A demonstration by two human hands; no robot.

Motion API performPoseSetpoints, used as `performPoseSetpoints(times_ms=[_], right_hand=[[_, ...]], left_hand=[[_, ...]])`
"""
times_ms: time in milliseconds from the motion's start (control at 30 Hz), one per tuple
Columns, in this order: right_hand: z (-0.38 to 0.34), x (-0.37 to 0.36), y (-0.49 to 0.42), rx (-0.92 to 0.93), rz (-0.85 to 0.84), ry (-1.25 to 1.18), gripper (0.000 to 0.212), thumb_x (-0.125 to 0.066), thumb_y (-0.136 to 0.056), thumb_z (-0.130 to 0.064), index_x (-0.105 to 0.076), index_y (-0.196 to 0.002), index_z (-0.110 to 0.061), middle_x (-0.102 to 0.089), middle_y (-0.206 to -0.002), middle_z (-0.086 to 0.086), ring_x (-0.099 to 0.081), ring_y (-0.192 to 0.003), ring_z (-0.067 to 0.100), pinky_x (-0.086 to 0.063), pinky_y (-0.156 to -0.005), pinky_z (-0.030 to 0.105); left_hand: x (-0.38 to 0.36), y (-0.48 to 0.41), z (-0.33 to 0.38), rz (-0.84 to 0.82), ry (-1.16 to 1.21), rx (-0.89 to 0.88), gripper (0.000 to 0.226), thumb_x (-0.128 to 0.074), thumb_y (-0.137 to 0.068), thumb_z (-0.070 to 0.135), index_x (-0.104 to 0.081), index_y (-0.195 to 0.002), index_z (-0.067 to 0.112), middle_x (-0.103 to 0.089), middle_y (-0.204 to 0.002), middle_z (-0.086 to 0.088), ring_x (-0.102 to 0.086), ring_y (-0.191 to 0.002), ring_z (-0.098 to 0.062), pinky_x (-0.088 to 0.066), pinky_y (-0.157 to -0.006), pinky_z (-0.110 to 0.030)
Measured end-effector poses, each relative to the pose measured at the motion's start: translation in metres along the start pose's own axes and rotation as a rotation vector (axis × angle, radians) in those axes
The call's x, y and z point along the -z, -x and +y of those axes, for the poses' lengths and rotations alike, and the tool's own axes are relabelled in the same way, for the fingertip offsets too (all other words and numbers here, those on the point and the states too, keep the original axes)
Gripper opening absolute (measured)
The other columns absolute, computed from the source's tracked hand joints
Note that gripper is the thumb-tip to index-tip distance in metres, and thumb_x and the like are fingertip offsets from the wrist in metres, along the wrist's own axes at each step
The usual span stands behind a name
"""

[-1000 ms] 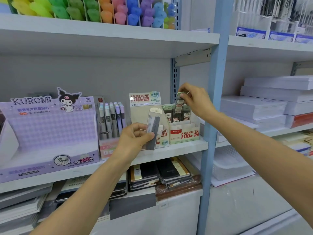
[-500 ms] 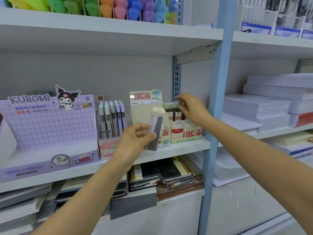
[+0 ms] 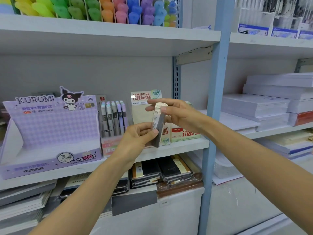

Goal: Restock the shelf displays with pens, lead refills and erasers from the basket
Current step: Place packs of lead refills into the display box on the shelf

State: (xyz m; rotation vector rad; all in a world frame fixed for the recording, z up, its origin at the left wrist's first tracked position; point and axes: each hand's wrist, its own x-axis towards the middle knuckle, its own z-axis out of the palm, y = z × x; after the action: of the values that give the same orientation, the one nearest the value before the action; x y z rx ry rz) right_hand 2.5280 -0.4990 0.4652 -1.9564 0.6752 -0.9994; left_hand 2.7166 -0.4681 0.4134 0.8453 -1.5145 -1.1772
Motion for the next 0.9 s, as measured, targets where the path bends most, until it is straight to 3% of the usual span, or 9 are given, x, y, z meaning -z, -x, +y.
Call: performPoseSetpoints(times_ms=[100, 167, 300, 367, 433, 500, 600, 767, 900], right_hand=[[0.001, 0.004, -0.001, 0.015, -0.035, -0.146, 0.039, -0.059, -0.091, -0.025, -0.058, -0.130, -0.021, -0.068, -0.118, 0.003, -0.061, -0.115, 0.017, -0.050, -0.089, 0.025], [0.002, 0.003, -0.003, 0.024, 0.069, -0.145, 0.034, -0.068, -0.084, -0.030, -0.065, -0.115, -0.018, -0.071, -0.104, 0.005, -0.066, -0.097, 0.017, -0.052, -0.080, 0.023], [-0.003, 0.001, -0.011, 0.037, 0.437, 0.006, 0.022, -0.074, -0.081, -0.029, -0.058, -0.083, -0.013, -0.073, -0.077, 0.003, -0.061, -0.057, 0.009, -0.048, -0.051, 0.015], [-0.005, 0.004, -0.017, 0.070, 0.591, 0.090, 0.020, -0.072, -0.085, -0.025, -0.056, -0.083, -0.012, -0.074, -0.079, 0.006, -0.061, -0.053, 0.008, -0.048, -0.048, 0.015], [-0.007, 0.007, -0.024, 0.094, 0.645, 0.173, 0.015, -0.071, -0.087, -0.022, -0.060, -0.087, -0.012, -0.074, -0.084, 0.008, -0.064, -0.059, 0.010, -0.052, -0.055, 0.020], [-0.006, 0.006, -0.033, 0.094, 0.631, 0.271, 0.008, -0.069, -0.088, -0.019, -0.063, -0.090, -0.014, -0.073, -0.086, 0.008, -0.066, -0.067, 0.013, -0.056, -0.063, 0.025], [-0.002, -0.002, -0.049, 0.096, 0.607, 0.409, 0.006, -0.066, -0.090, -0.019, -0.065, -0.094, -0.015, -0.071, -0.086, 0.005, -0.068, -0.072, 0.016, -0.058, -0.066, 0.026], [0.009, -0.022, -0.073, 0.087, 0.525, 0.584, 0.013, -0.064, -0.092, -0.019, -0.067, -0.102, -0.011, -0.070, -0.084, 0.002, -0.068, -0.073, 0.019, -0.059, -0.067, 0.029], [0.016, -0.025, -0.079, 0.003, 0.353, 0.700, 0.020, -0.059, -0.095, -0.017, -0.067, -0.112, -0.009, -0.069, -0.088, 0.009, -0.066, -0.079, 0.026, -0.057, -0.079, 0.039]], left_hand=[[0.004, 0.005, 0.006, -0.063, 0.035, 0.013, 0.029, -0.059, -0.093, 0.010, -0.064, -0.121, 0.008, -0.074, -0.106, -0.005, -0.070, -0.101, -0.017, -0.056, -0.089, -0.032], [0.006, 0.009, 0.008, -0.063, -0.062, -0.051, 0.025, -0.056, -0.096, 0.016, -0.066, -0.119, 0.014, -0.075, -0.104, 0.000, -0.070, -0.099, -0.012, -0.056, -0.084, -0.024], [0.016, 0.017, 0.000, 0.222, -0.732, -0.452, 0.024, -0.057, -0.096, 0.021, -0.067, -0.118, 0.020, -0.067, -0.112, 0.008, -0.060, -0.106, -0.007, -0.047, -0.090, -0.022], [0.026, 0.020, -0.006, 0.353, -1.090, -0.626, 0.027, -0.061, -0.091, 0.018, -0.067, -0.117, 0.018, -0.064, -0.118, 0.002, -0.052, -0.119, -0.019, -0.036, -0.100, -0.034], [0.036, 0.020, -0.014, 0.375, -1.330, -0.615, 0.038, -0.065, -0.088, 0.019, -0.063, -0.126, 0.017, -0.058, -0.133, -0.007, -0.045, -0.131, -0.032, -0.029, -0.108, -0.048], [0.043, 0.021, -0.019, 0.340, -1.472, -0.532, 0.049, -0.063, -0.090, 0.025, -0.054, -0.138, 0.020, -0.050, -0.143, -0.012, -0.039, -0.137, -0.035, -0.022, -0.114, -0.054], [0.049, 0.021, -0.023, 0.311, -1.568, -0.545, 0.057, -0.068, -0.086, 0.026, -0.051, -0.140, 0.020, -0.053, -0.139, -0.014, -0.046, -0.130, -0.035, -0.024, -0.112, -0.056], [0.051, 0.018, -0.023, 0.330, -1.623, -0.603, 0.055, -0.069, -0.085, 0.025, -0.054, -0.138, 0.025, -0.056, -0.133, -0.016, -0.052, -0.123, -0.036, -0.030, -0.108, -0.059], [0.053, 0.017, -0.027, 0.320, -1.641, -0.606, 0.051, -0.067, -0.087, 0.027, -0.056, -0.136, 0.026, -0.055, -0.135, -0.016, -0.051, -0.123, -0.035, -0.029, -0.109, -0.059]])
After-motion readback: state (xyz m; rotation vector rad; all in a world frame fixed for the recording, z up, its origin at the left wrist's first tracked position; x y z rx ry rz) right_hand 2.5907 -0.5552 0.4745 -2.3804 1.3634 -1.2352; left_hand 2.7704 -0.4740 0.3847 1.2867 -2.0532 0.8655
